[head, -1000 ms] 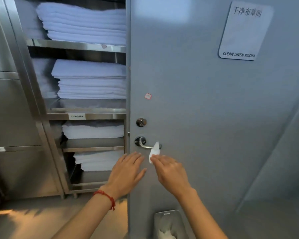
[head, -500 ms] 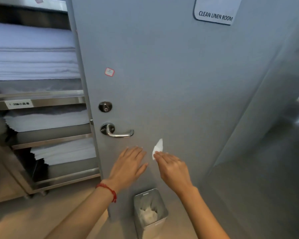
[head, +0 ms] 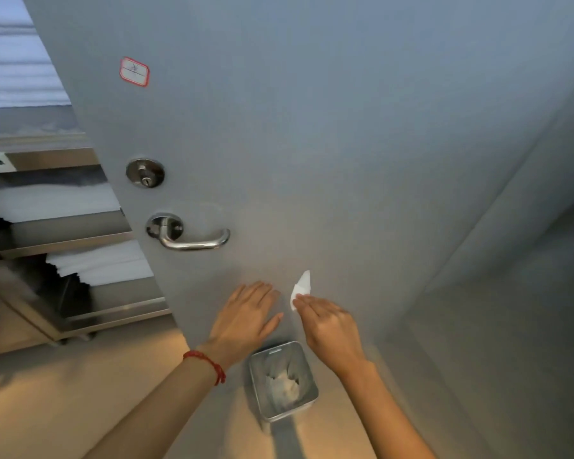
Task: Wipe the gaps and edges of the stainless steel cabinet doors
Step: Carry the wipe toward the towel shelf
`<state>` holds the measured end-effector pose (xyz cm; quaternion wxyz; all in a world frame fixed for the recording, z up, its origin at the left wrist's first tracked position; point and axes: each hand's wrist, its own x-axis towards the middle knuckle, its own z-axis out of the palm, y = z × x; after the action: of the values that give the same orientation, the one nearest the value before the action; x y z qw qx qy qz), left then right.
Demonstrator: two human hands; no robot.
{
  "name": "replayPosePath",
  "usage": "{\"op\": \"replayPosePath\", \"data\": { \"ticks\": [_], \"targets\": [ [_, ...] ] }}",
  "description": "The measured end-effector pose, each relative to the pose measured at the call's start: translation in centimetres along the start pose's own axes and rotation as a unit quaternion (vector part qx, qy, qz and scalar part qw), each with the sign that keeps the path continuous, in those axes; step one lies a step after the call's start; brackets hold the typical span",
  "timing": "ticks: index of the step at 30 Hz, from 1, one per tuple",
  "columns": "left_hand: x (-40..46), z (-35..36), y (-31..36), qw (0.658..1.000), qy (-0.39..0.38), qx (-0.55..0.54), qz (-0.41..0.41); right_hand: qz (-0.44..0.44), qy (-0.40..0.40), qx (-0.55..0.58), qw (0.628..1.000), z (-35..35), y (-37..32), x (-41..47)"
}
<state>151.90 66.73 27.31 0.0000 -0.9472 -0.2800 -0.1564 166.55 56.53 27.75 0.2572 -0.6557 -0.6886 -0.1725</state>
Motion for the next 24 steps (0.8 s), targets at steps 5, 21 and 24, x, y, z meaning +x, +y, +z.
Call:
{"op": "replayPosePath", "data": {
  "ticks": [5,21,24],
  "targets": [
    [0.9,3.1,0.1,0.996,0.068,0.024,0.052,0.016,-0.032,0.015,0.999,3.1,1.7,-1.3],
    [1.9,14.1,-2.2,0.998,0.017,-0.004,0.066,0.069,-0.094,0.01,0.993,13.6,4.8,-5.5],
    [1.6,16.0,-2.5,0.997,0.014,-0.017,0.069,0.078,-0.106,0.012,0.991,15.4,5.1,-6.4]
  ]
}}
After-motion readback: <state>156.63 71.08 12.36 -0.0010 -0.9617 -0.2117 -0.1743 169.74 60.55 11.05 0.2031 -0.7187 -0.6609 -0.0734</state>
